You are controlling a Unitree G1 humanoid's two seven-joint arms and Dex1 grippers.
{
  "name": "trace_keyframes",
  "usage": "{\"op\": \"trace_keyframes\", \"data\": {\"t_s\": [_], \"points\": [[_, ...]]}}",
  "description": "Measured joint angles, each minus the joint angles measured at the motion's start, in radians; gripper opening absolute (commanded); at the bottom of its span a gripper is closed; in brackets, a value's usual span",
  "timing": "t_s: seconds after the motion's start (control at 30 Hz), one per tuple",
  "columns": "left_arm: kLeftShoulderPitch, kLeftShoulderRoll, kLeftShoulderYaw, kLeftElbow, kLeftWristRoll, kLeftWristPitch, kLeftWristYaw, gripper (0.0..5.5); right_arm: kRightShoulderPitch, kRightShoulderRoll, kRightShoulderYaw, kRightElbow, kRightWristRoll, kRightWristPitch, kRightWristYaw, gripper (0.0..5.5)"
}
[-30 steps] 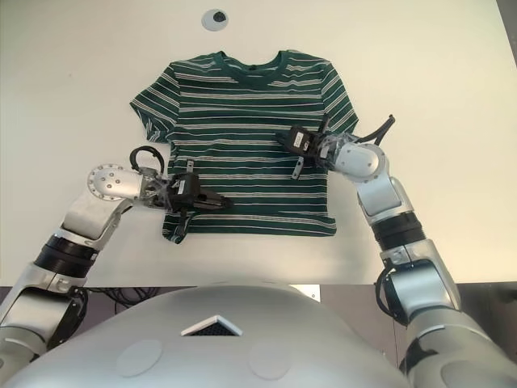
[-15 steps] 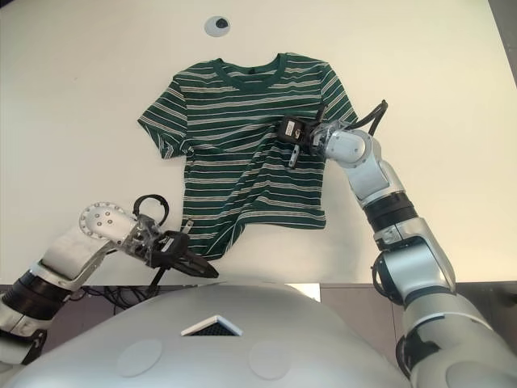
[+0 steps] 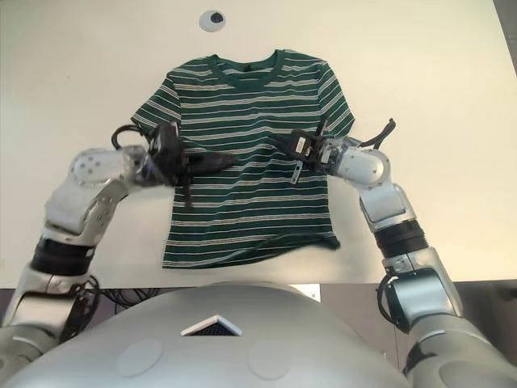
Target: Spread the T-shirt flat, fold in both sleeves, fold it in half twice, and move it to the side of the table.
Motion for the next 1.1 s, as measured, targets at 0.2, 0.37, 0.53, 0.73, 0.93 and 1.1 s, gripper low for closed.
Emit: {"op": "trace_keyframes", "data": {"t_s": [0.2, 0.37, 0.53, 0.73, 0.93, 1.1], "points": [[-0.149, -0.079, -0.094, 0.353, 0.311, -0.12, 0.179, 0.0, 0.103, -0.043, 0.059, -0.082, 0.006, 0.008, 0.143, 0.01], [-0.174, -0.087, -0.108, 0.437, 0.375, -0.187, 0.173, 0.0, 0.108, -0.076, 0.076, -0.076, -0.059, 0.02, 0.137, 0.01], [-0.108, 0.026, -0.166, 0.299, 0.396, -0.194, 0.024, 0.0, 0.143, -0.153, 0.081, -0.124, -0.078, 0.023, 0.165, 0.01], [0.0, 0.133, -0.153, 0.155, 0.389, -0.206, -0.033, 0.0, 0.319, -0.283, 0.116, -0.354, -0.027, 0.066, 0.253, 0.01], [0.035, 0.129, -0.106, 0.141, 0.365, -0.197, -0.011, 0.0, 0.339, -0.265, 0.114, -0.38, -0.027, 0.108, 0.213, 0.01], [0.047, 0.07, 0.057, 0.114, 0.186, -0.14, 0.021, 0.61, 0.304, -0.126, -0.014, -0.366, 0.075, 0.181, 0.045, 0.0]]}}
